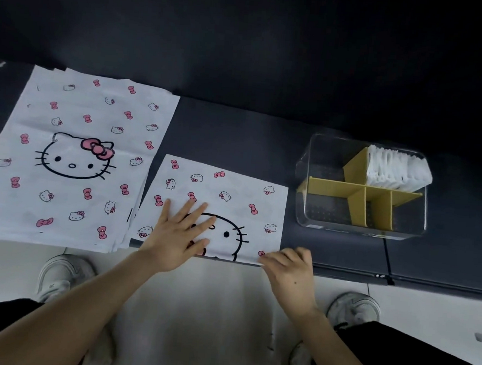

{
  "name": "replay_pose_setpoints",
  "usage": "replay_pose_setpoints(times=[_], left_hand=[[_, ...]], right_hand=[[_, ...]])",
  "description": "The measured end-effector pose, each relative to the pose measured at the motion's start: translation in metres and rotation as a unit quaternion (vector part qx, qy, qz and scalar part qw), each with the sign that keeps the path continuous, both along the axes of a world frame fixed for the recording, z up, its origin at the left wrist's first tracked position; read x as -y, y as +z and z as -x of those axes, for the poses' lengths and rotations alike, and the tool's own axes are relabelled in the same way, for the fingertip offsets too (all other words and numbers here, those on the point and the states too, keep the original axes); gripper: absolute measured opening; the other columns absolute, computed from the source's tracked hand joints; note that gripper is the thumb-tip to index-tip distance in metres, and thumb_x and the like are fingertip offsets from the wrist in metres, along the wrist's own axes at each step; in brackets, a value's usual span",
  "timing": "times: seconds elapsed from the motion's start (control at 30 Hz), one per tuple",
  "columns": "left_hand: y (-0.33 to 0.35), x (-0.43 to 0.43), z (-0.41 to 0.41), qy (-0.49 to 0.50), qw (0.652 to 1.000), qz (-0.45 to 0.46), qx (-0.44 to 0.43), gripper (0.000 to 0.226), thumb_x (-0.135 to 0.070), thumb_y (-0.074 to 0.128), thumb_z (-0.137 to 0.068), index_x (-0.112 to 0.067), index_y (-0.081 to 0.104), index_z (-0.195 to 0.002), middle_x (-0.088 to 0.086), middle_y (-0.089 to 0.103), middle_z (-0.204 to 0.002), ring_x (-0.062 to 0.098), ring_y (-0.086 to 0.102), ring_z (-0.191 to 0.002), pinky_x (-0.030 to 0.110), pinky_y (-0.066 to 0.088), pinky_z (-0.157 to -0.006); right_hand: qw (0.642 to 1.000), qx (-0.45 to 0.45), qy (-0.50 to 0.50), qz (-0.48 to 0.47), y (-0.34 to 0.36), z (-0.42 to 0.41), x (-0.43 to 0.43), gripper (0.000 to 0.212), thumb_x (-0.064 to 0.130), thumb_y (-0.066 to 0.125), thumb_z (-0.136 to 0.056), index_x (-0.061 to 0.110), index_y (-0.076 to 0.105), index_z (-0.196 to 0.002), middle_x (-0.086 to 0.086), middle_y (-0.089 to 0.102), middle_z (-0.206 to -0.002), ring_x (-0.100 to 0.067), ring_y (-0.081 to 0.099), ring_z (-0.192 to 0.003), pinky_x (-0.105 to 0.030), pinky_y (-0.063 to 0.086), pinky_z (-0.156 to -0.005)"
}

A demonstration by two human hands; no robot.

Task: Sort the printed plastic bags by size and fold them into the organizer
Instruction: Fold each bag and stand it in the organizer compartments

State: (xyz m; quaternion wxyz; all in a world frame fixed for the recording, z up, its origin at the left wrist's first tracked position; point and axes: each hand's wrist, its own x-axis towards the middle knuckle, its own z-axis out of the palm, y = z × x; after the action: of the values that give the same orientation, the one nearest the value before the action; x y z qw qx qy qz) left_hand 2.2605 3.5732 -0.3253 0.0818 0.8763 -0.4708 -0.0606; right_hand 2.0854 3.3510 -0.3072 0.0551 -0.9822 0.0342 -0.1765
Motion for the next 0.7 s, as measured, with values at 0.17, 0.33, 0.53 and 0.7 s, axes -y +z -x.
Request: replay_pose_setpoints(times=[0.17,0.33,0.53,0.7], left_hand=[[0.034,0.014,0.040,-0.014,0.970,0.242,-0.027,0.033,-0.031,0.056,-0.080,-0.018,0.068,-0.109,-0.003,0.067,-0.111,0.016,0.058,-0.105,0.036,0.037,-0.099],[0.043,0.027,0.053,0.056,0.964,0.239,-0.105,0.023,-0.032,0.050,-0.082,-0.021,0.070,-0.083,-0.011,0.065,-0.067,0.011,0.057,-0.064,0.026,0.039,-0.068],[0.082,0.028,0.030,0.155,0.897,0.300,-0.284,0.015,-0.017,0.061,-0.092,-0.024,0.068,-0.079,-0.009,0.053,-0.062,0.006,0.040,-0.056,0.015,0.030,-0.053],[0.150,0.063,-0.043,0.101,0.906,0.308,-0.272,0.012,-0.016,0.064,-0.089,-0.020,0.069,-0.079,-0.007,0.066,-0.077,0.007,0.053,-0.065,0.019,0.040,-0.065]], right_hand=[[0.988,-0.107,-0.029,-0.103,0.040,-0.011,-0.013,0.021,0.022,0.049,-0.072,0.025,0.060,-0.054,0.010,0.056,-0.051,-0.013,0.051,-0.048,-0.027,0.028,-0.064],[0.916,-0.235,-0.042,-0.322,0.094,-0.042,-0.022,0.027,0.017,0.059,-0.081,0.025,0.054,-0.056,0.009,0.051,-0.054,-0.014,0.039,-0.059,-0.022,0.034,-0.060],[0.877,-0.245,-0.045,-0.411,0.117,-0.055,0.013,0.017,0.021,0.076,-0.077,0.028,0.072,-0.092,0.019,0.068,-0.082,0.001,0.061,-0.084,-0.017,0.046,-0.076],[0.914,-0.081,-0.098,-0.386,0.154,-0.096,0.029,0.006,0.020,0.068,-0.085,0.024,0.070,-0.081,0.015,0.064,-0.071,-0.004,0.057,-0.067,-0.025,0.045,-0.063]])
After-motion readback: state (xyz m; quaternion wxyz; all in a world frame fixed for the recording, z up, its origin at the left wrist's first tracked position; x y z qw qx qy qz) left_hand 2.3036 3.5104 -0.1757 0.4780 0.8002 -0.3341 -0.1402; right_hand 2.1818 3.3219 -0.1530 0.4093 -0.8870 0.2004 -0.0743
